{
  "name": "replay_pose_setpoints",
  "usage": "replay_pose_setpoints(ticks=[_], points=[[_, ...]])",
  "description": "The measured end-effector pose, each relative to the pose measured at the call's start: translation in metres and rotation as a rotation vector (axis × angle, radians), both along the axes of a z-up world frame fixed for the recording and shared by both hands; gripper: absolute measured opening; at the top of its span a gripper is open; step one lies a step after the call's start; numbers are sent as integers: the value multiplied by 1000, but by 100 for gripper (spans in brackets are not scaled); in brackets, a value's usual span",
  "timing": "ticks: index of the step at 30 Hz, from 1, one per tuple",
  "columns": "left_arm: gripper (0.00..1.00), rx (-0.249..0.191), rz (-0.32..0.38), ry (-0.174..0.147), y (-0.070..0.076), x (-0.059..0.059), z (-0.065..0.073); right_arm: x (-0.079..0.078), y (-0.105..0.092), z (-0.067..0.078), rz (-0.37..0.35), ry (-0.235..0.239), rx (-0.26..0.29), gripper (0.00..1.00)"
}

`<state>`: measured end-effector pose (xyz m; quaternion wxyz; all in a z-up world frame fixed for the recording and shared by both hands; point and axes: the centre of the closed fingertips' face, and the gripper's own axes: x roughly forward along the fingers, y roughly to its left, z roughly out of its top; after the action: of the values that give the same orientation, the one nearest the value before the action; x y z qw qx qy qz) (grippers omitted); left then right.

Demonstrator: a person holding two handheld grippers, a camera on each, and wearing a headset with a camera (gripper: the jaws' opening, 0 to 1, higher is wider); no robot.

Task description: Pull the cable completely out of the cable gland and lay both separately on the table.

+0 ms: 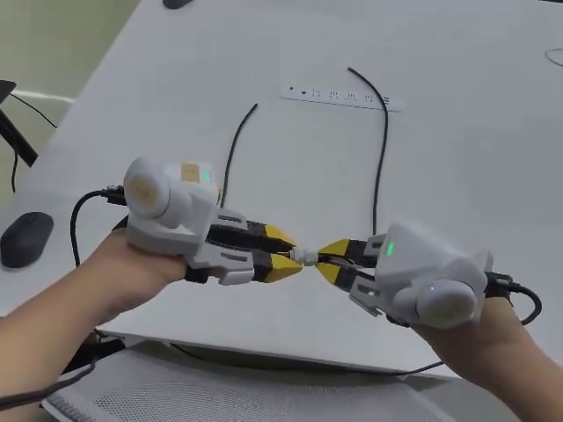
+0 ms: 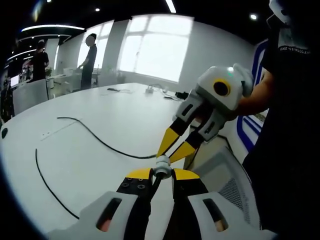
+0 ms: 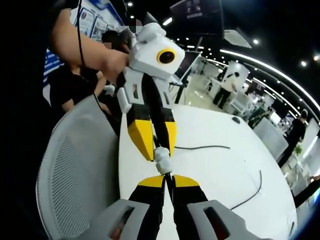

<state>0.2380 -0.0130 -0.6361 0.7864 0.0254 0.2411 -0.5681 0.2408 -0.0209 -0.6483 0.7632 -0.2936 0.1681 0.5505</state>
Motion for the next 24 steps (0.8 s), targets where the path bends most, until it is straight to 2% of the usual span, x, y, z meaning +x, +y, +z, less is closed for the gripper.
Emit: replay_pose_setpoints(ticks=[13,15,20,24], points=[[15,-7,-24,-42,2,-2,1,1,2,-3,-61,63,13,0],[15,-4,-23,-45,5,-1,0,3,1,-6,-81,72,0,0],[15,-17,-17,-42,12,1,0,8,-3,-9,-142,100,9,0],[15,-26,-14,-27,16,1,2,10,-3,-11,-192,132,22,0]])
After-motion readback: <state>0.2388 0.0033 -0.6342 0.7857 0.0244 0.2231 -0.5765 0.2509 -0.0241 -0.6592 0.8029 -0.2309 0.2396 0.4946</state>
